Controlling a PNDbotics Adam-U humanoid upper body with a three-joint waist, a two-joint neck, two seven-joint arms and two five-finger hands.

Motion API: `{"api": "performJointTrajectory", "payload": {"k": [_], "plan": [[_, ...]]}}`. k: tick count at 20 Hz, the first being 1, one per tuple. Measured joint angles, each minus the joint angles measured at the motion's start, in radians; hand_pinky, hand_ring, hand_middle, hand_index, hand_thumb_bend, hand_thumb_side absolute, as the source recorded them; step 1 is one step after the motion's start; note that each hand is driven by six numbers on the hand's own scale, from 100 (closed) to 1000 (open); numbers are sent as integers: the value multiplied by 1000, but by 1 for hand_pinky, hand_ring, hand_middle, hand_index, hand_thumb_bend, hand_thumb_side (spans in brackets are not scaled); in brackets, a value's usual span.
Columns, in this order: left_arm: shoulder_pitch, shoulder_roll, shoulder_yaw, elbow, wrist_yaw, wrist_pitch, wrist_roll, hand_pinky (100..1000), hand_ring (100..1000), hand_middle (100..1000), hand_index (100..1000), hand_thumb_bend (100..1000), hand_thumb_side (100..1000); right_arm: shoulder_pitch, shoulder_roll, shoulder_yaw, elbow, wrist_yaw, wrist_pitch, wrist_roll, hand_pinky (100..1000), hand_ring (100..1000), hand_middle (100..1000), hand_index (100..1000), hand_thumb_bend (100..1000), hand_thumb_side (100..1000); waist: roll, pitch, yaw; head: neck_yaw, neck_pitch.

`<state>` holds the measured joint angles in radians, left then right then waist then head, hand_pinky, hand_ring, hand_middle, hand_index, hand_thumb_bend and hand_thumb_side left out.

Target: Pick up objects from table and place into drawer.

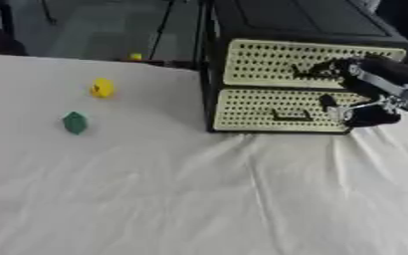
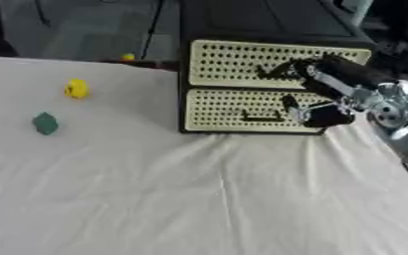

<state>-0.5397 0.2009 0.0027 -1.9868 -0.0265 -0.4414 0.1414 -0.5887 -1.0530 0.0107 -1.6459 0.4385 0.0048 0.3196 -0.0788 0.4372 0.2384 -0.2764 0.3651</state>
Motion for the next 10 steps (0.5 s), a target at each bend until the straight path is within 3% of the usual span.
{"api": "performJointTrajectory", "payload": {"k": [6,10], "plan": [[-1,-8,0,0,0,0,0,509,708,845,904,197,947,-1,0,-5,0,0,-2,7,100,100,100,789,100,133,0,6,1,-3,-3],[-1,-8,0,0,0,0,-1,508,708,845,904,197,948,-1,-2,-9,-2,0,0,22,100,100,100,782,100,127,-1,7,1,-5,-3]]}}
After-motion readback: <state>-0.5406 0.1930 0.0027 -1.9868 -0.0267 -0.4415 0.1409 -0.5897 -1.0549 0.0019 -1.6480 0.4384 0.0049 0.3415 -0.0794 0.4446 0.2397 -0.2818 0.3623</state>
